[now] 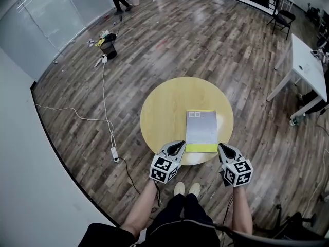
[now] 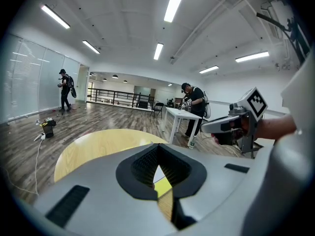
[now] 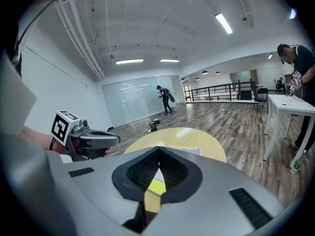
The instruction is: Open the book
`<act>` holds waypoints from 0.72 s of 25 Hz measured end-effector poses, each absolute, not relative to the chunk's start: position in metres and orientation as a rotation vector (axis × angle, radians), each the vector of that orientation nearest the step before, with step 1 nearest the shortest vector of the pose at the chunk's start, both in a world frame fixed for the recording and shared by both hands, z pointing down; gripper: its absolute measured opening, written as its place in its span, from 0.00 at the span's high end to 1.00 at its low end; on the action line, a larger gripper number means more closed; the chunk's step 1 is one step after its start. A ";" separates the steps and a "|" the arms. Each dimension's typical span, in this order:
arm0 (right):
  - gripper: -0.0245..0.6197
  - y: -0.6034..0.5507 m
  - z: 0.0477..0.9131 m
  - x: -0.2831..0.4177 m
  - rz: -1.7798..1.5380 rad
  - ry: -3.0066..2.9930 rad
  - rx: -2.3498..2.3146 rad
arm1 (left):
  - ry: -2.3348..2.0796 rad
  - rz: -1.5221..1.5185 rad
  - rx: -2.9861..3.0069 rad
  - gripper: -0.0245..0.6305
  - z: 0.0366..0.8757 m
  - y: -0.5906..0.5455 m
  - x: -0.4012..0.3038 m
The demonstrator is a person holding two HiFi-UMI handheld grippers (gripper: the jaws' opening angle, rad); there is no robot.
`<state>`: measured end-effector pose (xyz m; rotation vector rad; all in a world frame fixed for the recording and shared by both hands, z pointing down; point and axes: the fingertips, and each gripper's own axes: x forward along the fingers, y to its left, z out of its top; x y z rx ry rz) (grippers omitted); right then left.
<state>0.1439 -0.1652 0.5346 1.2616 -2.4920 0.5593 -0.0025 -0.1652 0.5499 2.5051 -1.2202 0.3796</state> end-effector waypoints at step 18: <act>0.95 -0.133 0.645 0.166 0.743 -2.376 1.219 | -1.173 0.472 2.368 0.96 0.652 -0.135 0.005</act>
